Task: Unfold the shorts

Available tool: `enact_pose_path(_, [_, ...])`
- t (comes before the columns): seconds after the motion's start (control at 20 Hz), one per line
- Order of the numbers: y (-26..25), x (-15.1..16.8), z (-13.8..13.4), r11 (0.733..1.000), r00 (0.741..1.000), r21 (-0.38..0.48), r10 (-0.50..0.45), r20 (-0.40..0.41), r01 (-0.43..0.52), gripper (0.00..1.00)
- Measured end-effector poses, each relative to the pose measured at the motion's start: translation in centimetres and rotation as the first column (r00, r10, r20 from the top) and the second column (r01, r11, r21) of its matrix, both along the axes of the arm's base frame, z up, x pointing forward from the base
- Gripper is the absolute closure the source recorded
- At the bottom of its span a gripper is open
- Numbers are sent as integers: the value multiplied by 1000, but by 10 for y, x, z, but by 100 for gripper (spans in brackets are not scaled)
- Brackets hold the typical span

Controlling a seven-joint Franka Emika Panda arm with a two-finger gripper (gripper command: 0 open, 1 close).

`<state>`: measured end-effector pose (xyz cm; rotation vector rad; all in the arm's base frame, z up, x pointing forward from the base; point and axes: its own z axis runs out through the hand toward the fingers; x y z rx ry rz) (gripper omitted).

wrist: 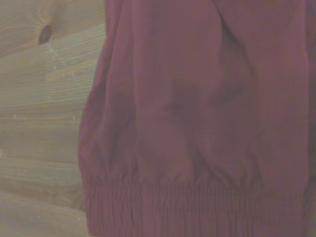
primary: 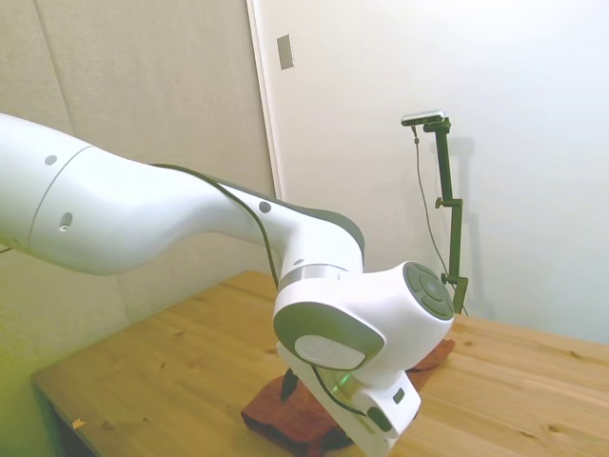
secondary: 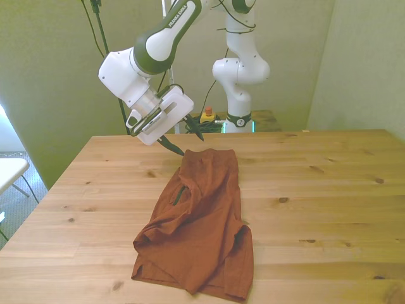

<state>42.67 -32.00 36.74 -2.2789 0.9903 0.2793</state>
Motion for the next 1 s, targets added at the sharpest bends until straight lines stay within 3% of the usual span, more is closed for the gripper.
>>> enact_pose_path(1.0, [1,16,-27,999,1000,28,30,0,-30,100])
